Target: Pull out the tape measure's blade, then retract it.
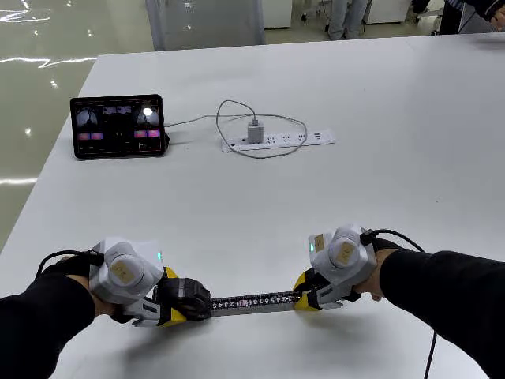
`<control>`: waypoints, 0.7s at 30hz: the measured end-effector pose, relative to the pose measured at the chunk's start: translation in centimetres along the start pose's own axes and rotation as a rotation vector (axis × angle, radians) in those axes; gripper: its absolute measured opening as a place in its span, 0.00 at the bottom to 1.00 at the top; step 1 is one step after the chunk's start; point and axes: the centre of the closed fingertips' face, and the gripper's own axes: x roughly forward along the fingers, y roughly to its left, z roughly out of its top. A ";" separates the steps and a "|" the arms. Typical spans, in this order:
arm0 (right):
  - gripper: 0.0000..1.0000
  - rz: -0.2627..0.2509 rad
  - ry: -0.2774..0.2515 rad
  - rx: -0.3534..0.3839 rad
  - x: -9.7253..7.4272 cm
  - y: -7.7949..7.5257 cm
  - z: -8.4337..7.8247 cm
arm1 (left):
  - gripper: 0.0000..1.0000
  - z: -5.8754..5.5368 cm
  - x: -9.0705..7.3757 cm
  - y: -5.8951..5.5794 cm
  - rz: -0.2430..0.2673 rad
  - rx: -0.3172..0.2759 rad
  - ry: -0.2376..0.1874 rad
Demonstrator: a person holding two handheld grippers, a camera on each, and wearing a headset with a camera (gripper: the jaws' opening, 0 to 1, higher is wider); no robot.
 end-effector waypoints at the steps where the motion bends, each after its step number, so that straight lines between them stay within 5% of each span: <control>1: 0.10 -0.001 0.002 -0.001 -0.1 0.0 -0.1 | 0.31 0.0 0.0 0.0 0.000 0.000 0.000; 21: 0.10 -0.002 0.017 -0.002 -0.9 -0.2 -1.1 | 0.31 0.1 0.0 0.0 -0.003 0.000 0.001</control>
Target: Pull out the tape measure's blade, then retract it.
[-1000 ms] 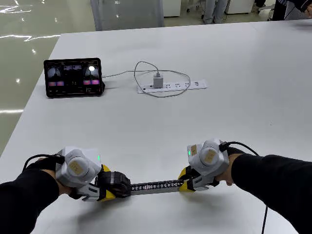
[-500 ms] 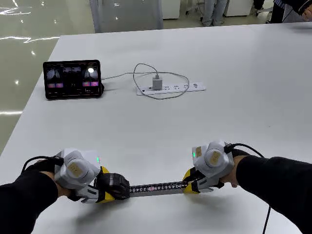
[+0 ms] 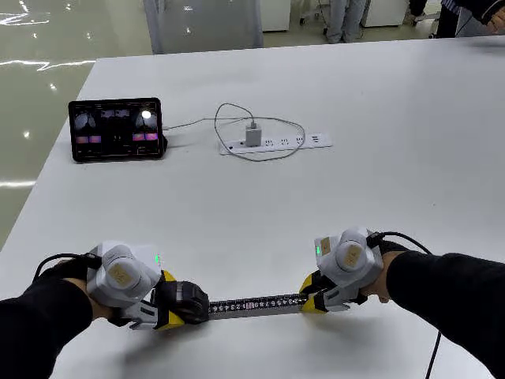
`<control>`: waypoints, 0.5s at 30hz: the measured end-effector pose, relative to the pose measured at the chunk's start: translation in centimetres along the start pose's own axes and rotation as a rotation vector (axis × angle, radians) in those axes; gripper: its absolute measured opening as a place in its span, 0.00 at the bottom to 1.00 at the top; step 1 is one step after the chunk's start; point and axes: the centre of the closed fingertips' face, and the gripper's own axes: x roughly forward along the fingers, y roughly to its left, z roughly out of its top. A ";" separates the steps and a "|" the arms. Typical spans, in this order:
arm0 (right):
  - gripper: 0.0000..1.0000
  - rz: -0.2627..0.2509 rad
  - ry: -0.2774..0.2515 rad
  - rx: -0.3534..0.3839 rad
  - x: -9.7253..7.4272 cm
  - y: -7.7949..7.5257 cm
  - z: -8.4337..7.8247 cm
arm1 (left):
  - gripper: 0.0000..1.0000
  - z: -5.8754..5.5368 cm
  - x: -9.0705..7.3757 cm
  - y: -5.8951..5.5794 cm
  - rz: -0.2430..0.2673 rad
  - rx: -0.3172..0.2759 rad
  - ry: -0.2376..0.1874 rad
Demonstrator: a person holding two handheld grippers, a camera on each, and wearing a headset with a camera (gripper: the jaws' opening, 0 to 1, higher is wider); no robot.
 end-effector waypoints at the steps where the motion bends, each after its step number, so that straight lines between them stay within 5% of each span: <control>1: 0.10 0.000 0.000 0.001 -0.1 0.0 -0.1 | 0.31 0.0 0.0 0.0 0.000 0.000 0.000; 15: 0.10 -0.009 0.000 0.017 -0.5 -0.1 -0.9 | 0.31 -0.1 0.0 0.0 0.002 0.000 0.001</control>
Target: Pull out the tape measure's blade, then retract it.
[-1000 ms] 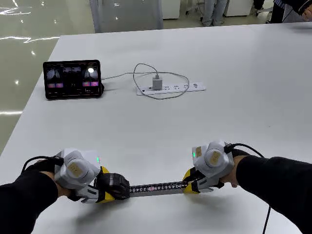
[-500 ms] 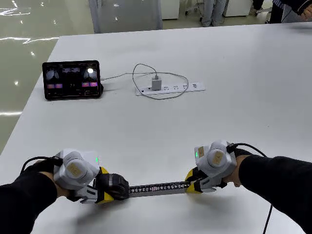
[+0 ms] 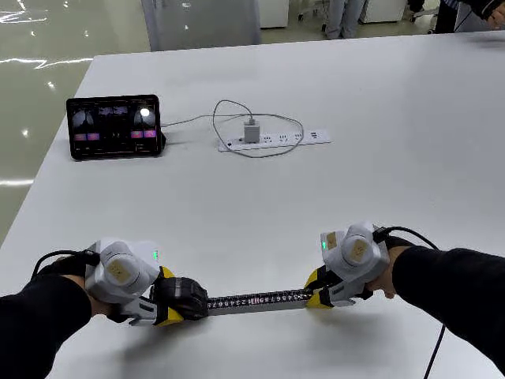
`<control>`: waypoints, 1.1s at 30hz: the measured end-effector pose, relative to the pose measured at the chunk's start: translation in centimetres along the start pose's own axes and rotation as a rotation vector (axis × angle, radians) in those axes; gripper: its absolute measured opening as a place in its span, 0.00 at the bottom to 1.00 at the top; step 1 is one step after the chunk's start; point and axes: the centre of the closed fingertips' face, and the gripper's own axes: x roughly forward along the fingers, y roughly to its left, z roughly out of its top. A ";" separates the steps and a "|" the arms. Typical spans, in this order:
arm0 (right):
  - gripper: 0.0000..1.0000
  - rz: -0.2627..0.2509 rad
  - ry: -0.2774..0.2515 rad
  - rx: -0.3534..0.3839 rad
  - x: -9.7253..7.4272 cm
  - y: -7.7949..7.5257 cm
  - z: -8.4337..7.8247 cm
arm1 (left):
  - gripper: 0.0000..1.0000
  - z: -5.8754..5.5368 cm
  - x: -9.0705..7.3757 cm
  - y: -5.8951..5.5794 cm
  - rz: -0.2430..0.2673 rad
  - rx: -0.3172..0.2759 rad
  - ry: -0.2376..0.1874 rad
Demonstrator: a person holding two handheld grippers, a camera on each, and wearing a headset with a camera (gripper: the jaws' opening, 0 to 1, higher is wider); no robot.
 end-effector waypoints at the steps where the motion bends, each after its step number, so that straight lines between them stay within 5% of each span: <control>1: 0.10 -0.001 0.001 0.000 0.0 0.0 -0.1 | 0.31 0.0 0.0 0.0 0.000 0.000 0.000; 33: 0.10 -0.005 0.034 -0.008 -1.4 -0.3 -2.0 | 0.31 0.0 -0.1 0.0 0.004 -0.003 -0.003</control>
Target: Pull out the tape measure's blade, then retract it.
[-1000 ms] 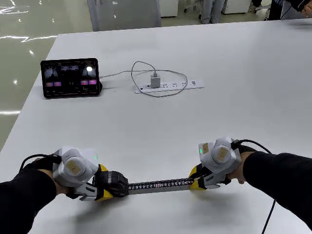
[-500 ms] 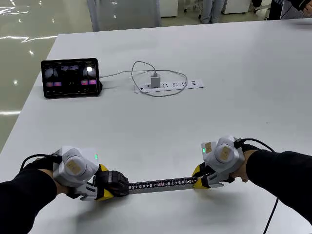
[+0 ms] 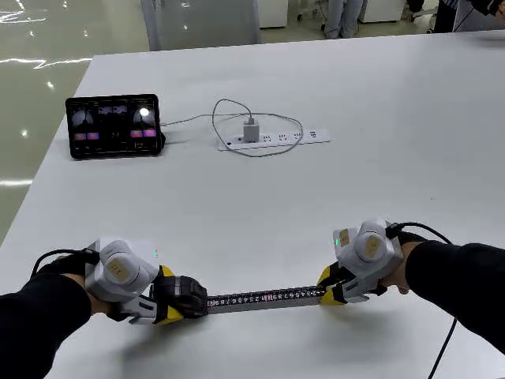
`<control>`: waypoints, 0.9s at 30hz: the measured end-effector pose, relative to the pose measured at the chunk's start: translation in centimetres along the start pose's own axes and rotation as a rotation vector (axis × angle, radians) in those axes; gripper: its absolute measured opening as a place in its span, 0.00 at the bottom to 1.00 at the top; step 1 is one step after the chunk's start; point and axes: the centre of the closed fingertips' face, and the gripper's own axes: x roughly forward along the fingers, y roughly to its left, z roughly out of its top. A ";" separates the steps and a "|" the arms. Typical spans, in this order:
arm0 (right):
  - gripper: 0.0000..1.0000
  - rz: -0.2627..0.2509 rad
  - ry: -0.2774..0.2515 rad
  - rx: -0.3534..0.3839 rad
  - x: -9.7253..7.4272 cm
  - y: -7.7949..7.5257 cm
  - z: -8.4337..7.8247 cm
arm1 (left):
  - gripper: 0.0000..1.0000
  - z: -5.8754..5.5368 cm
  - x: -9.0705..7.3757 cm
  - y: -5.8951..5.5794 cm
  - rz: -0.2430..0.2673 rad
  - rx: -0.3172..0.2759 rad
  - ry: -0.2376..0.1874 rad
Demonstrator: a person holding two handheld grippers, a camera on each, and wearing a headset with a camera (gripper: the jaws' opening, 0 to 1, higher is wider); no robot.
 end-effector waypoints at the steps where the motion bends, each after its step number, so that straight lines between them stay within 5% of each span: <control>1: 0.10 0.000 0.001 0.000 0.0 0.0 -0.1 | 0.31 0.0 0.0 0.0 0.000 0.000 0.000; 27: 0.10 -0.013 0.026 0.014 -1.1 -0.3 -1.7 | 0.31 0.0 0.0 0.0 -0.002 0.007 0.004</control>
